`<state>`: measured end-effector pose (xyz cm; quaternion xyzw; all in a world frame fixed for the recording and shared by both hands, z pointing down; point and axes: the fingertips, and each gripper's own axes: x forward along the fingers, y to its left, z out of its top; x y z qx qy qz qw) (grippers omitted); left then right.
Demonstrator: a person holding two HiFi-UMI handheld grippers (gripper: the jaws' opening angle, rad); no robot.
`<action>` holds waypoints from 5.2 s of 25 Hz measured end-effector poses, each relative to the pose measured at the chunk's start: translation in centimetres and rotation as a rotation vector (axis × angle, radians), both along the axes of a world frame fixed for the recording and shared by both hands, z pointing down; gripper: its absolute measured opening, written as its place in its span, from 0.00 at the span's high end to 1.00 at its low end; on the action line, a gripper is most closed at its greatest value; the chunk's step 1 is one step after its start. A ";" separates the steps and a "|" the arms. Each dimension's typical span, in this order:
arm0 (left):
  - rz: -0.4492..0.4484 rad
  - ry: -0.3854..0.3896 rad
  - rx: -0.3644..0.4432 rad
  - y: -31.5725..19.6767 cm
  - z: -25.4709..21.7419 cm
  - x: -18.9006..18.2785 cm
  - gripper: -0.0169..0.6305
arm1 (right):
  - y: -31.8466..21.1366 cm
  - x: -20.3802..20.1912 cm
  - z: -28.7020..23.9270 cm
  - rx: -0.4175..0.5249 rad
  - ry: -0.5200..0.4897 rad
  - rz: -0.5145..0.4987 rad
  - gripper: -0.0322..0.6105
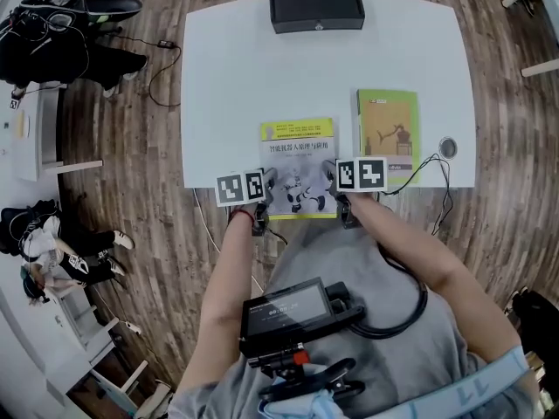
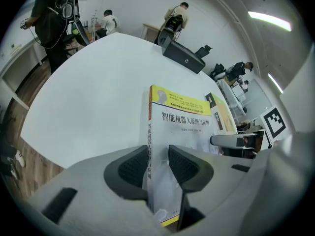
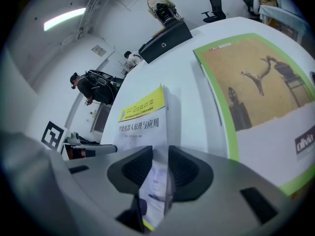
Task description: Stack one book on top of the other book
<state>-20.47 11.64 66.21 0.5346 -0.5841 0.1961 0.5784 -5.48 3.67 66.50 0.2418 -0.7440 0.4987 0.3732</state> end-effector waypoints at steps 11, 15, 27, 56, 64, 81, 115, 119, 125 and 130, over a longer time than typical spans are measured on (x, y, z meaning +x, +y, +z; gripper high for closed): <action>-0.124 -0.010 0.284 0.7 -3.9 -2.9 0.76 | -0.6 -0.2 -2.9 0.015 -0.259 -0.017 0.77; -0.206 0.057 0.371 2.5 -5.5 -2.9 0.76 | -0.4 0.4 -5.8 0.047 -0.357 0.004 0.77; -0.408 0.354 0.508 11.4 -4.8 2.3 0.80 | 9.7 6.4 -9.4 -0.359 -0.756 -0.026 0.79; 0.198 1.043 0.398 8.2 -0.4 7.7 0.52 | 11.9 1.5 0.1 -0.324 -0.801 -0.217 0.56; 0.237 1.124 0.440 6.9 -1.4 9.2 0.52 | 12.1 -1.0 -1.5 -0.307 -0.931 -0.177 0.56; 0.069 1.151 0.467 4.7 -0.5 10.8 0.84 | 11.8 -2.7 -1.0 -0.364 -0.909 -0.058 0.81; 0.076 1.074 0.598 7.4 -6.3 14.2 0.84 | 13.9 0.4 -7.3 -0.312 -0.921 -0.203 0.82; 0.096 1.040 0.638 7.1 -8.1 14.6 0.84 | 13.6 0.9 -9.2 -0.287 -0.949 -0.235 0.82; 0.183 0.989 0.700 5.0 -12.2 14.4 0.84 | 11.5 0.7 -13.3 -0.202 -0.990 -0.257 0.82; 0.266 0.975 0.720 3.8 -15.5 14.6 0.83 | 10.4 1.0 -16.6 -0.132 -1.003 -0.243 0.82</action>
